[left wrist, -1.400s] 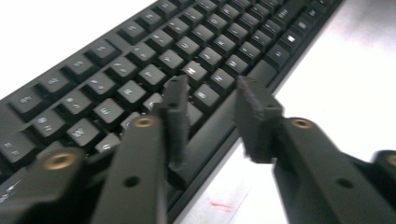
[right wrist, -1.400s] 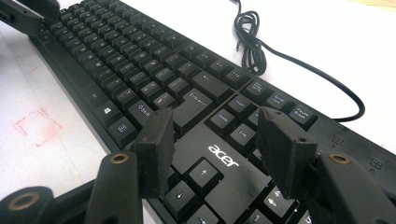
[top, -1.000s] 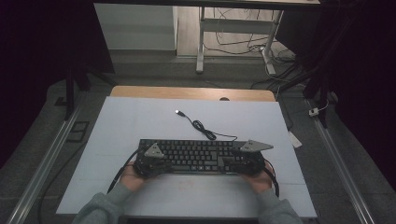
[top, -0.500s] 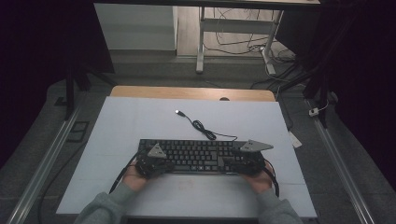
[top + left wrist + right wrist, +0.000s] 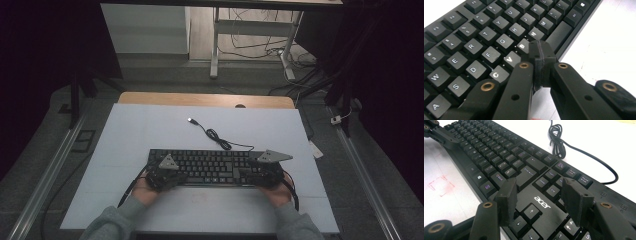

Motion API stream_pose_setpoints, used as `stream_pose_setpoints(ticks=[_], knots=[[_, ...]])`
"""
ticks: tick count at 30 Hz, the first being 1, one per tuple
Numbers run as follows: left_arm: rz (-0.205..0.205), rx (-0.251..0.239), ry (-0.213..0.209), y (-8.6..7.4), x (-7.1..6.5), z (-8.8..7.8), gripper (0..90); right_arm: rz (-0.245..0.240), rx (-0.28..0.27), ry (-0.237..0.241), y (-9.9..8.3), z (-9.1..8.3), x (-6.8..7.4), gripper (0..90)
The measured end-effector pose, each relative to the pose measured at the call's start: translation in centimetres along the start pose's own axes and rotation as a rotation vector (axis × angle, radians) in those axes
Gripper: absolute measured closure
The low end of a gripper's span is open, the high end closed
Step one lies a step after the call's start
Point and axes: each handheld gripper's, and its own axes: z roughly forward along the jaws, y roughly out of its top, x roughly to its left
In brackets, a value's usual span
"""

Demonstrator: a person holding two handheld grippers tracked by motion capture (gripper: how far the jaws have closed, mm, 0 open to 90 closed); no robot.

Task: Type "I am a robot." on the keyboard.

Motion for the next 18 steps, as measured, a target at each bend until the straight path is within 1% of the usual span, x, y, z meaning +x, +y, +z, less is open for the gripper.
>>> stream_pose_setpoints(ticks=[1, 4, 12, 15, 18], knots=[[0.002, -0.009, 0.002, 0.0, 0.1, -0.2, 88.7, 0.0, 0.0, 0.0, 0.0, 0.0, 0.0, 46.9], [-0.011, -0.046, 0.008, 0.1, 0.2, -1.0, 88.7, -0.001, 0.002, -0.001, 0.0, 0.0, 0.0, 46.9], [-0.042, -0.092, 0.013, 0.0, 0.9, -2.3, 87.9, -0.001, 0.004, -0.001, 0.0, 0.0, 0.0, 46.9], [-0.046, -0.109, 0.002, 0.0, 1.1, -2.6, 82.0, -0.001, 0.004, 0.0, 0.0, 0.1, 0.0, 46.9], [-0.06, -0.129, 0.015, 0.0, 1.3, -2.9, 68.4, -0.001, 0.005, -0.002, 0.0, 0.0, -0.1, 46.9]])
